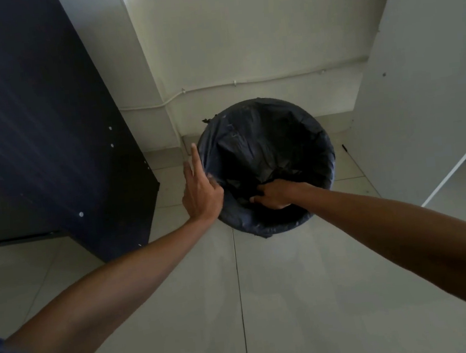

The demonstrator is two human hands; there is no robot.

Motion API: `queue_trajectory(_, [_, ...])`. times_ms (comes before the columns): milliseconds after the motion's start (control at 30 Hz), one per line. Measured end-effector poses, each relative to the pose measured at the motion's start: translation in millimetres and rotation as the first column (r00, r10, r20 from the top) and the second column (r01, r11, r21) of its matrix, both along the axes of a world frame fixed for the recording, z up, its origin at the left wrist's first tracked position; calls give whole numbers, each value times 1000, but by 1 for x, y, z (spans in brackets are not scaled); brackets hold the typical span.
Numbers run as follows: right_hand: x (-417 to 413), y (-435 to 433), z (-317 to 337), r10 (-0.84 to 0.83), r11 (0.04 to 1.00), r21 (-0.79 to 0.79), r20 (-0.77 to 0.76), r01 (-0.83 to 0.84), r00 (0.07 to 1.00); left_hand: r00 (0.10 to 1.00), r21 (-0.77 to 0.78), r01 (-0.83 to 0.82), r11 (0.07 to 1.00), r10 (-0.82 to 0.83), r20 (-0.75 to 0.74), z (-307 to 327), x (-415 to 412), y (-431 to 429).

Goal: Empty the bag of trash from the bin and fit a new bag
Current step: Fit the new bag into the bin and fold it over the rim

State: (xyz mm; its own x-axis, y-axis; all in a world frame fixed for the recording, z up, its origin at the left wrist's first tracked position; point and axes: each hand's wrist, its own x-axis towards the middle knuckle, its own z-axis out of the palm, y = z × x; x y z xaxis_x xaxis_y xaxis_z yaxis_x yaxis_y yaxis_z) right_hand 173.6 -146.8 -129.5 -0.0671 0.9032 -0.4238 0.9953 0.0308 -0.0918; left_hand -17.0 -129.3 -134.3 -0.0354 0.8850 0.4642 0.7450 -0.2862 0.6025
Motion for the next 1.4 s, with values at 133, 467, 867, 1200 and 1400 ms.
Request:
queue_trajectory(133, [-17, -2, -2, 23, 999, -28, -45, -24, 999, 977, 72, 90, 993, -74, -201, 25, 3, 23])
queue_trajectory(467, [-1, -10, -4, 32, 991, -127, -13, -33, 999, 994, -70, -35, 997, 27, -103, 24, 5, 5])
queue_trajectory(867, [4, -25, 16, -429, 583, 636, -287, 505, 857, 976, -93, -199, 976, 189, -107, 4, 4, -18])
queue_trajectory(1200, [11, -27, 29, -552, 243, 137, -794, 960, 253, 624, 40, 349, 936, -200, -756, 11, 9, -16])
queue_trajectory(1400, [-18, -31, 12, -600, 200, -64, -797, 978, 70, 582, -148, 210, 967, -245, -776, 21, 22, -42])
